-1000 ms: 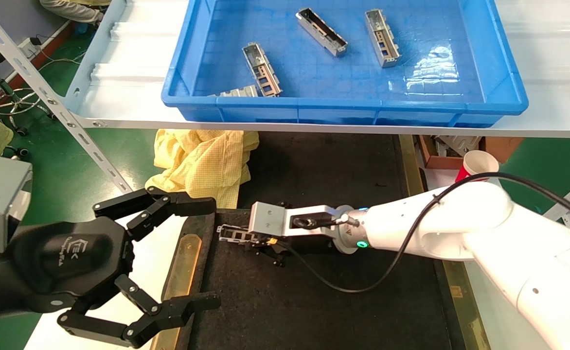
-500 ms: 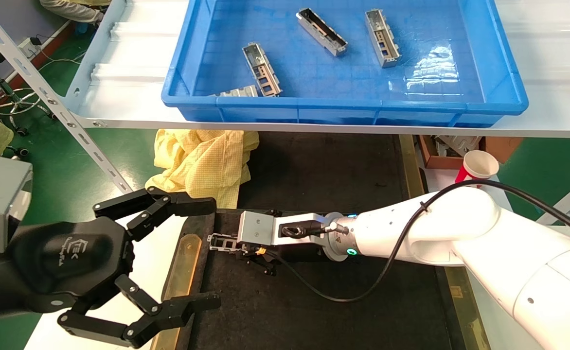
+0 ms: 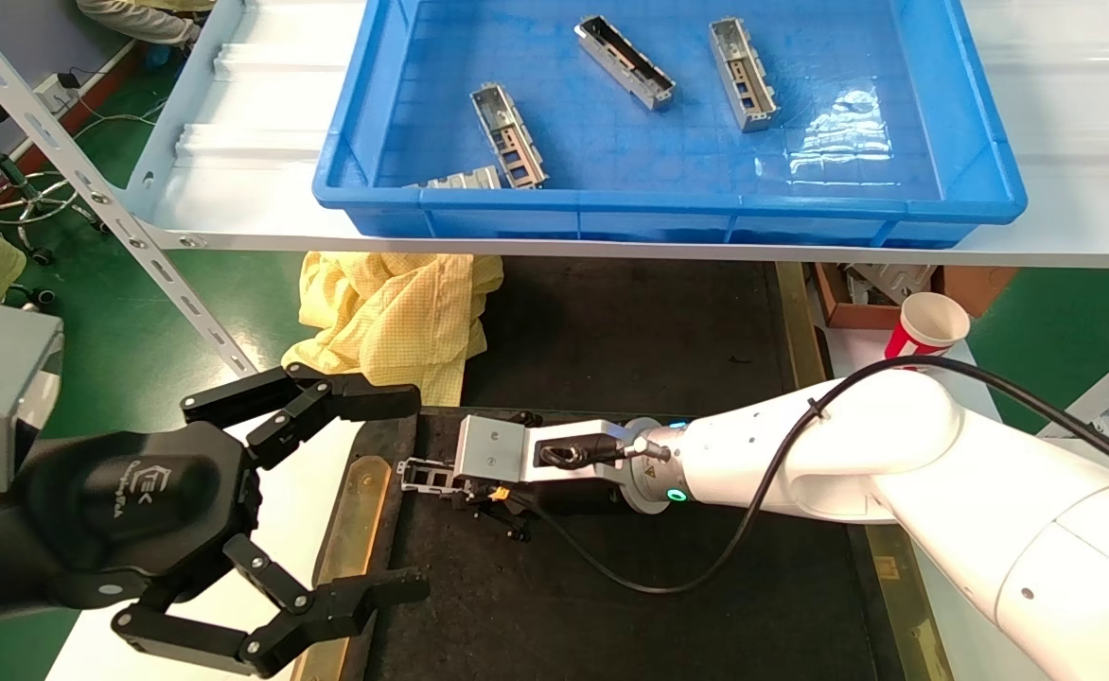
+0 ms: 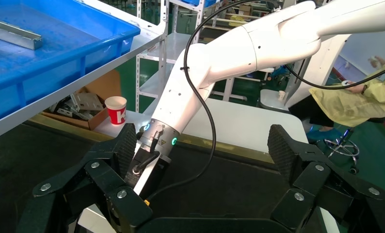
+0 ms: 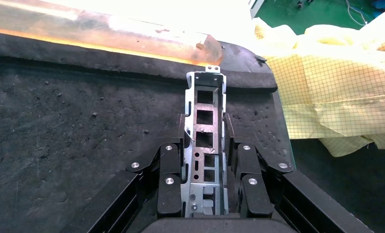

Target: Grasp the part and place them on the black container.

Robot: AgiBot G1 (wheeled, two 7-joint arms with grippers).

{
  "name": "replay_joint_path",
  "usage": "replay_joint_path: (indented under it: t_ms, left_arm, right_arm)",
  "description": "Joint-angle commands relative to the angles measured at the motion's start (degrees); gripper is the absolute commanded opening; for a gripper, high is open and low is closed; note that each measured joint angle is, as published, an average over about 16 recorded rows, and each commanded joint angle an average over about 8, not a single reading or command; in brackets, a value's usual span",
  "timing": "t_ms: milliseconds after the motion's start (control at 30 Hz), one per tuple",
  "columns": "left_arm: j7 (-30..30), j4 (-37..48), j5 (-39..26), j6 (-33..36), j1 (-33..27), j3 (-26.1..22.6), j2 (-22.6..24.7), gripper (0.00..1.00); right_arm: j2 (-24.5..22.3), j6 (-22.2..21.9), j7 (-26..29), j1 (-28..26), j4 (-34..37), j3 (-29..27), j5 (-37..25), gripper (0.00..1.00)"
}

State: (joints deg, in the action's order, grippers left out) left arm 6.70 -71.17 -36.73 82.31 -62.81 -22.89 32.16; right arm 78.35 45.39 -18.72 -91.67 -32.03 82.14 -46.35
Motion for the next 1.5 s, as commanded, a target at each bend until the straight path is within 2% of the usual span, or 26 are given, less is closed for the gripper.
replay_joint_path:
  t_ms: [33,467,867,1000,1333,1500]
  left_arm:
    - [0.0,0.0,0.0,0.0,0.0,0.0,0.0,1.0]
    - [0.0,0.0,0.0,0.0,0.0,0.0,0.0,1.0]
    - [0.0,0.0,0.0,0.0,0.0,0.0,0.0,1.0]
    - [0.0,0.0,0.0,0.0,0.0,0.0,0.0,1.0]
    - [0.0,0.0,0.0,0.0,0.0,0.0,0.0,1.0]
    - [0.0,0.0,0.0,0.0,0.0,0.0,0.0,1.0]
  right_arm:
    - [0.0,-0.3,0.0,0.0,-0.2,0.4,0.1,1.0]
    - [-0.2,0.6,-0.1,-1.4,-0.5,1.3,2.0,1.0]
    - [-1.7,8.8,-1.0,-4.0,2.2,-0.3,6.2,1.0]
    - [-2.1,10.2,-1.2,-4.2,2.9,-0.7,7.1,1.0]
    - [-1.9,9.3,-1.0,-3.9,2.3,-0.6,6.6,1.0]
    - [-3.3,10.2,0.1,-2.7,0.7,-2.9,6.4,1.0]
